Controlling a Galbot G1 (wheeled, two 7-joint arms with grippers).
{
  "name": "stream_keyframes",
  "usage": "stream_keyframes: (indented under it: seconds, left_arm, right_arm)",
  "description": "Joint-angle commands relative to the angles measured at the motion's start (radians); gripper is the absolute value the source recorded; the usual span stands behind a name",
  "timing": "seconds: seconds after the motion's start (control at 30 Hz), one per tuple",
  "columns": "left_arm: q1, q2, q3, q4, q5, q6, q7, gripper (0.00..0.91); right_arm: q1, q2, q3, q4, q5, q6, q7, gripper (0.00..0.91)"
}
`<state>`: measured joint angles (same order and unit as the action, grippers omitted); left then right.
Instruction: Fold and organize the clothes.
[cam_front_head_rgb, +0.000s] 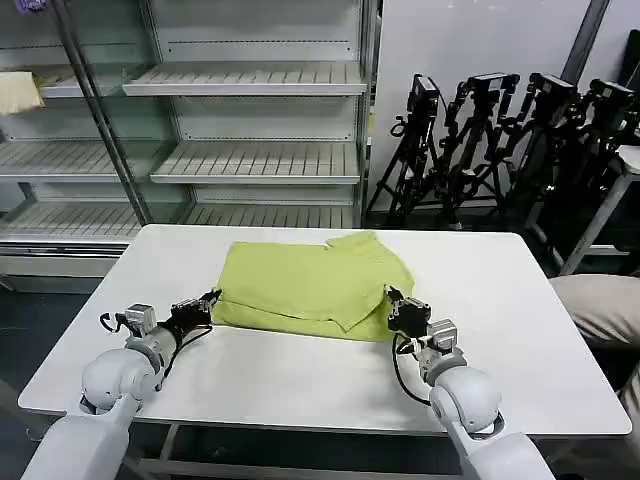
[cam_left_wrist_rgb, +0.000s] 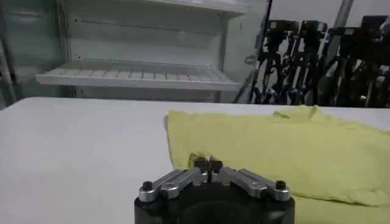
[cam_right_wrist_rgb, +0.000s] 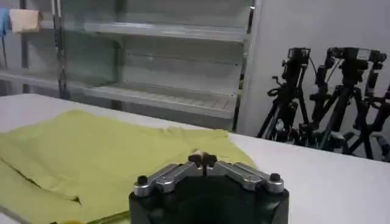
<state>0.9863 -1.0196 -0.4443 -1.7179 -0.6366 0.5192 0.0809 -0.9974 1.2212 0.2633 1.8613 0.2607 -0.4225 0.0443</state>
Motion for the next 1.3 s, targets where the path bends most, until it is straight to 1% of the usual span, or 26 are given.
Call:
stream_keyframes:
  seconds: [0.03, 0.33, 0.5, 0.53, 0.57, 0.63, 0.77, 0.83, 0.87, 0.93, 0.97, 1.03, 1.1, 1.2, 1.27, 1.3]
  left_arm:
    - [-0.006, 0.003, 0.001, 0.01, 0.0, -0.001, 0.001, 0.01]
    - [0.02, 0.005, -0.008, 0.009, 0.009, -0.004, 0.0, 0.01]
    - [0.021, 0.008, -0.007, 0.013, 0.019, -0.007, 0.001, 0.01]
    - [0.021, 0.009, -0.006, 0.014, 0.024, -0.01, 0.002, 0.232]
    - [0.019, 0.01, -0.003, 0.016, 0.032, -0.012, 0.002, 0.907]
    - [0.016, 0.01, 0.0, 0.018, 0.062, -0.009, 0.003, 0.907]
    - [0.01, 0.016, -0.004, 0.007, 0.069, -0.047, 0.006, 0.907]
    - [0.017, 0.026, -0.014, -0.009, 0.068, -0.068, 0.005, 0.907]
    - [0.03, 0.037, -0.021, -0.018, 0.066, -0.086, 0.006, 0.907]
    - [0.085, 0.052, -0.037, -0.087, 0.035, -0.145, 0.005, 0.907]
    - [0.114, 0.058, -0.038, -0.116, 0.02, -0.147, 0.003, 0.907]
    - [0.169, 0.066, -0.034, -0.157, 0.025, -0.132, -0.019, 0.907]
    - [0.19, 0.062, -0.027, -0.167, 0.04, -0.094, -0.049, 0.907]
    - [0.191, 0.039, -0.02, -0.132, 0.038, -0.072, -0.06, 0.907]
    - [0.182, 0.034, -0.016, -0.117, 0.039, -0.049, -0.058, 0.907]
    - [0.173, 0.032, -0.013, -0.112, 0.046, -0.006, -0.059, 0.907]
  right_arm:
    - [0.035, 0.008, -0.005, -0.043, -0.01, 0.007, -0.005, 0.0]
    - [0.032, 0.013, -0.004, -0.057, -0.018, 0.011, -0.003, 0.0]
    - [0.037, 0.022, -0.011, -0.063, -0.022, 0.004, 0.01, 0.0]
    - [0.037, 0.023, -0.013, -0.063, -0.024, 0.003, 0.01, 0.02]
    - [0.037, 0.022, -0.016, -0.064, -0.035, 0.002, 0.009, 0.907]
    - [0.042, 0.023, -0.014, -0.071, -0.038, -0.001, 0.014, 0.907]
    - [0.04, 0.008, 0.005, -0.055, -0.026, -0.042, 0.047, 0.907]
    - [-0.011, -0.018, 0.024, 0.021, 0.008, -0.069, 0.07, 0.907]
    - [-0.048, -0.032, 0.033, 0.074, 0.035, -0.094, 0.085, 0.907]
    - [-0.129, -0.059, 0.047, 0.165, 0.073, -0.12, 0.104, 0.907]
    - [-0.158, -0.067, 0.052, 0.189, 0.076, -0.124, 0.108, 0.907]
    - [-0.219, -0.08, 0.061, 0.23, 0.073, -0.127, 0.116, 0.907]
    - [-0.279, -0.091, 0.077, 0.251, 0.069, -0.122, 0.11, 0.907]
    - [-0.308, -0.096, 0.092, 0.251, 0.069, -0.127, 0.109, 0.907]
    - [-0.313, -0.096, 0.094, 0.234, 0.075, -0.132, 0.118, 0.907]
    - [-0.312, -0.095, 0.095, 0.228, 0.083, -0.136, 0.118, 0.907]
